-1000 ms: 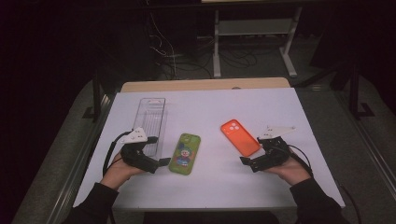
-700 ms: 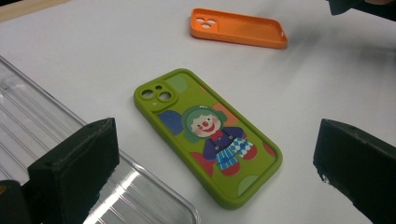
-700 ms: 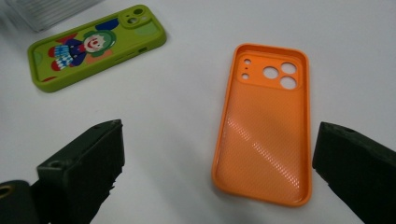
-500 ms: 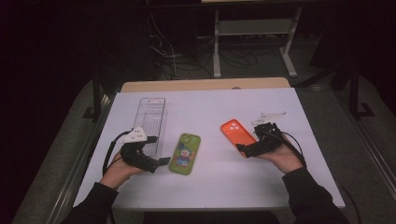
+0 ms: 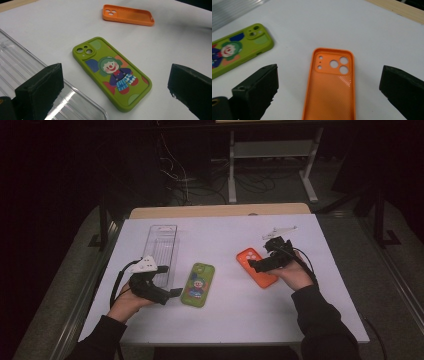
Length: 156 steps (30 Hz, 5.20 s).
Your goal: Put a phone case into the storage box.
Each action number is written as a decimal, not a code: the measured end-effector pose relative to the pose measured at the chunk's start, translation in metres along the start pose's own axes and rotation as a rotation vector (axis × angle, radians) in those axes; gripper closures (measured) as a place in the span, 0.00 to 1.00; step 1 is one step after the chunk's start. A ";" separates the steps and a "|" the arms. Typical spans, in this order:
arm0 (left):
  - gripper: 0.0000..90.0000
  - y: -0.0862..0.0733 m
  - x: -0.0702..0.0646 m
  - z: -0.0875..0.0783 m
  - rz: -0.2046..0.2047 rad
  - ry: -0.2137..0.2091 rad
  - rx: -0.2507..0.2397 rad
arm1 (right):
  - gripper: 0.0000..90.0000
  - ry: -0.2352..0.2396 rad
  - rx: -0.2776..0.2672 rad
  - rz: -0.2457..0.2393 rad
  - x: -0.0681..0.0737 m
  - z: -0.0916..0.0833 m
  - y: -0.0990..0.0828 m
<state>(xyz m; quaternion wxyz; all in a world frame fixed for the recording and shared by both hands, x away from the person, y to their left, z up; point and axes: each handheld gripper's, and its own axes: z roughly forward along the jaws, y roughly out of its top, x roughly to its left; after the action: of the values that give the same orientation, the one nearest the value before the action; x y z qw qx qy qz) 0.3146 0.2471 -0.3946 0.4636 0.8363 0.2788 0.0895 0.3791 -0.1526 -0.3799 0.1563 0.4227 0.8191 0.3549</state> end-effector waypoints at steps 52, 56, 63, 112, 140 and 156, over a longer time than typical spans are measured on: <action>0.00 0.000 -0.001 0.000 -0.004 0.001 -0.009 | 0.09 -0.033 0.235 0.043 -0.002 0.066 -0.027; 0.00 0.000 -0.001 -0.001 0.001 0.001 -0.008 | 0.12 -0.034 0.228 0.038 -0.002 0.064 -0.027; 0.00 0.000 -0.001 0.000 0.000 0.002 -0.009 | 0.16 -0.037 0.227 0.033 -0.003 0.063 -0.027; 0.00 0.068 -0.008 0.029 0.123 -0.163 0.041 | 0.17 0.266 0.163 -0.354 0.007 0.005 0.024; 0.00 0.096 -0.029 0.083 0.297 -0.336 0.125 | 0.17 0.447 0.210 -0.561 0.039 0.012 0.016; 0.00 0.089 -0.039 0.094 0.362 -0.387 0.222 | 0.17 0.560 0.215 -0.662 0.066 0.015 0.014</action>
<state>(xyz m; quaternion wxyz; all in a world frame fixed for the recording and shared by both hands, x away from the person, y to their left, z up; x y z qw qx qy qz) 0.3543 0.1205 -0.3690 0.3901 0.9197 0.0393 -0.0217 0.3557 -0.0873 -0.3774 -0.0112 0.0391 0.9532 0.2996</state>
